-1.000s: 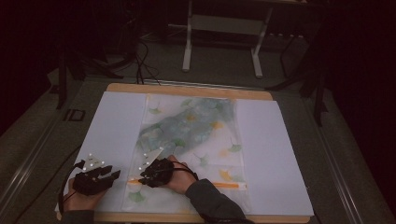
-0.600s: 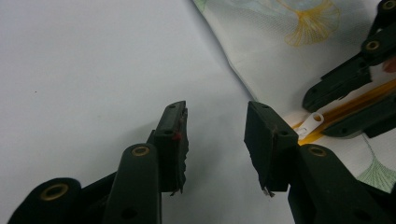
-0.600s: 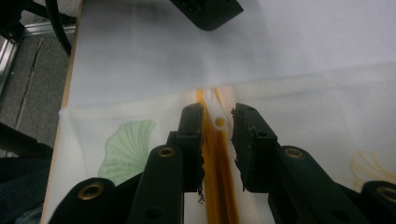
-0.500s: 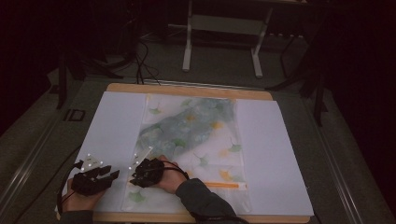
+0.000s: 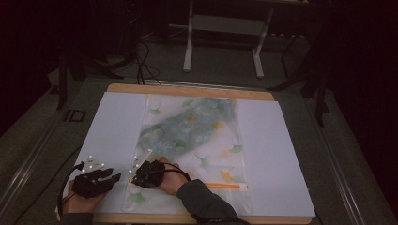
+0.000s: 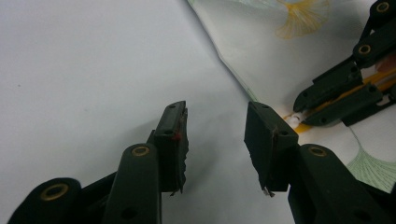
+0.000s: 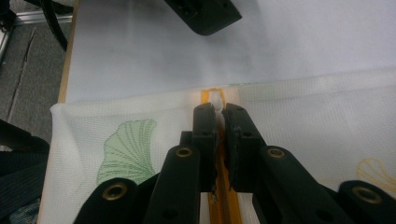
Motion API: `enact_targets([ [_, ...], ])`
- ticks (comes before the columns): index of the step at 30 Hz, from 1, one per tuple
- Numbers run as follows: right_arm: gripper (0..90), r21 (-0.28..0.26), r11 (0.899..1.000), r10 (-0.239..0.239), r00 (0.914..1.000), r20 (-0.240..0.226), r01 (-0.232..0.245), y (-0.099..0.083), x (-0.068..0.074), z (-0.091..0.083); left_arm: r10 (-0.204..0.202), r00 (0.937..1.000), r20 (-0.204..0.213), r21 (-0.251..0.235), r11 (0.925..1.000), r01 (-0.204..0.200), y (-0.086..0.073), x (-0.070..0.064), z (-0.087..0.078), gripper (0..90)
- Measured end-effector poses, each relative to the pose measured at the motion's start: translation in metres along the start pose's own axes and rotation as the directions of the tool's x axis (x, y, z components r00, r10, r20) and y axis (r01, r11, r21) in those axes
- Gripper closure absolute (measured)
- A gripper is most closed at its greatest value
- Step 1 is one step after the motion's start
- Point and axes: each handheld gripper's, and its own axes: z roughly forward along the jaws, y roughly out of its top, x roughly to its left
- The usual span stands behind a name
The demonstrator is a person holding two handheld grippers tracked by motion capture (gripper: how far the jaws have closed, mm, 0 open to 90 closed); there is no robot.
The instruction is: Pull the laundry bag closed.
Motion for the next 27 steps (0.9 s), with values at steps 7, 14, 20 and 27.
enact_targets([
  [7, 83.7, 0.000, 1.000, -0.010, 0.9999, 0.012, 0.010, 0.001, 0.003, -0.002, -0.006, 0.9986, 0.052, 0.015, 0.9999, 0.005, -0.002, -0.005, -0.001, 57.4],
  [14, 83.9, 0.002, 1.000, -0.019, 0.9994, 0.029, 0.019, 0.001, 0.005, -0.005, -0.013, 0.9957, 0.092, 0.029, 0.9995, 0.011, -0.001, -0.012, 0.000, 55.3],
  [20, 84.0, -0.005, 1.000, -0.022, 0.9992, 0.032, 0.022, -0.001, 0.005, -0.008, -0.058, 0.9868, 0.151, 0.056, 0.9972, 0.050, -0.001, -0.016, 0.002, 55.3],
  [27, 84.0, -0.009, 1.000, -0.023, 0.9989, 0.040, 0.023, -0.001, 0.005, -0.012, -0.050, 0.9808, 0.189, 0.096, 0.9949, 0.032, 0.000, -0.020, 0.010, 55.8],
])
